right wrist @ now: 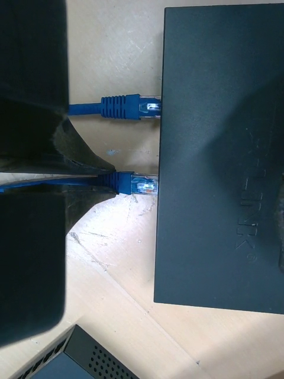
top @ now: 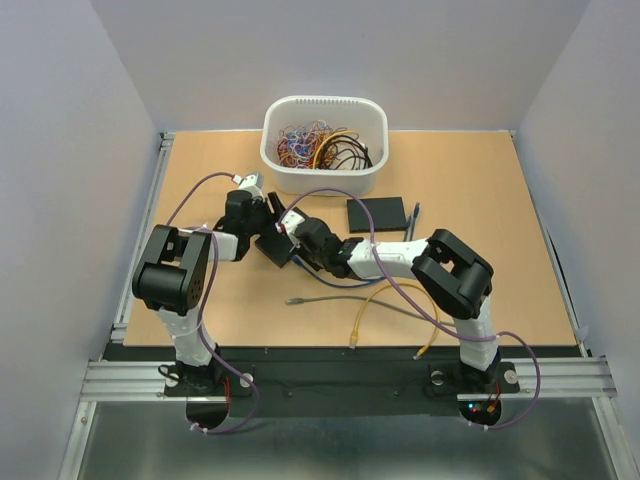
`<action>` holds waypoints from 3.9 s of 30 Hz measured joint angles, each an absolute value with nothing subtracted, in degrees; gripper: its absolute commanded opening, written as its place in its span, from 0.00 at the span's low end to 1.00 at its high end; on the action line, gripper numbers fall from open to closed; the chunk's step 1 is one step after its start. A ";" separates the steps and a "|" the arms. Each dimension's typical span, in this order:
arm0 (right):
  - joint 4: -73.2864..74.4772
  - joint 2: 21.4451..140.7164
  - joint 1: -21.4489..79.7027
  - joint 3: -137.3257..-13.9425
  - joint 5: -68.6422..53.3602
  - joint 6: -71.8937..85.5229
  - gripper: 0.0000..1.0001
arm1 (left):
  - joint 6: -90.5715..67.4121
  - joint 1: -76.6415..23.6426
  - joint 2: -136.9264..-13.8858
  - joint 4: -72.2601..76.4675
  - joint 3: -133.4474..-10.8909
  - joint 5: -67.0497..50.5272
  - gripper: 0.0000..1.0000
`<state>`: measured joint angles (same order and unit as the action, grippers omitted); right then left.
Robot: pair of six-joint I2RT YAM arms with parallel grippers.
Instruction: Insert the plug into the switch port
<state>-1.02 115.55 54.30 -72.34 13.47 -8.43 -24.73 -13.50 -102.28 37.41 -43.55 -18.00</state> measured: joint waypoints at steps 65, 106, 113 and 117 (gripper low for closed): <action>4.05 103.31 53.67 -59.33 5.74 -7.90 0.00 | -27.49 -35.16 -88.29 27.92 -32.47 8.67 0.66; -15.29 107.35 57.17 -56.58 14.68 13.45 0.00 | -29.98 -33.43 -79.92 0.16 -40.97 18.70 0.99; -17.50 109.36 57.10 -58.70 18.81 17.56 0.00 | -32.32 -30.61 -75.72 -1.21 -40.97 18.72 0.99; -16.40 110.41 57.08 -59.99 22.98 20.93 0.01 | -33.98 -30.37 -73.76 -2.63 -40.93 18.61 0.99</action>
